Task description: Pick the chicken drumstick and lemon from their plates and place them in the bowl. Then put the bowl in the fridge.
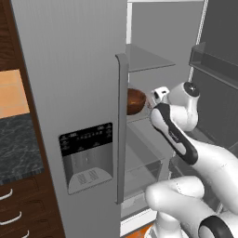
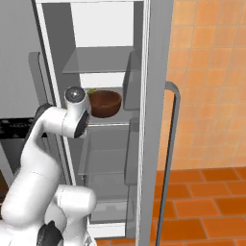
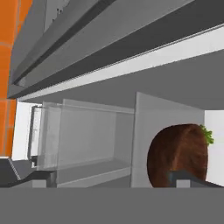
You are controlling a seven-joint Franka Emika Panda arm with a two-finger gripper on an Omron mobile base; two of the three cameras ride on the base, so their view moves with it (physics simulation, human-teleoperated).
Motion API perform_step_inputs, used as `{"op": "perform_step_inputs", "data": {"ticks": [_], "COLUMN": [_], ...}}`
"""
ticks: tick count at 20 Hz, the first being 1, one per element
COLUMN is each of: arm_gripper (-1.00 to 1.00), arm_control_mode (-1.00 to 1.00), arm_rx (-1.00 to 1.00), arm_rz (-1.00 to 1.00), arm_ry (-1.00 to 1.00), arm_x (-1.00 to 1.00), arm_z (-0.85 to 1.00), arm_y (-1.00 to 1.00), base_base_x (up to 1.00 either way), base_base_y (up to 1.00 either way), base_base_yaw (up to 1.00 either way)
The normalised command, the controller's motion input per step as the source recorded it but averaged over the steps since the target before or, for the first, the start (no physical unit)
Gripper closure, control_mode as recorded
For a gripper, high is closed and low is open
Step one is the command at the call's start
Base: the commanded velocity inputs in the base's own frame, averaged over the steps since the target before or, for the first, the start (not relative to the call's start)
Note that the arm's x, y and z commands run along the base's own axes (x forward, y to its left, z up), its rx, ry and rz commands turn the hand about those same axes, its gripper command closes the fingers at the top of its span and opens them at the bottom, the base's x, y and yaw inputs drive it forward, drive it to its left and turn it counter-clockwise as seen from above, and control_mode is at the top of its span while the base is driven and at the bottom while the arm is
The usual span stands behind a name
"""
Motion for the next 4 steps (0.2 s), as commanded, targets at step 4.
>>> {"op": "perform_step_inputs", "data": {"ticks": [4], "arm_gripper": [-1.00], "arm_control_mode": [-1.00], "arm_rx": [0.06], "arm_rz": [-0.17], "arm_ry": [-0.07], "arm_x": [-1.00], "arm_z": [0.09], "arm_y": [0.05], "base_base_x": [0.00], "base_base_y": [0.00], "base_base_yaw": [0.00]}}
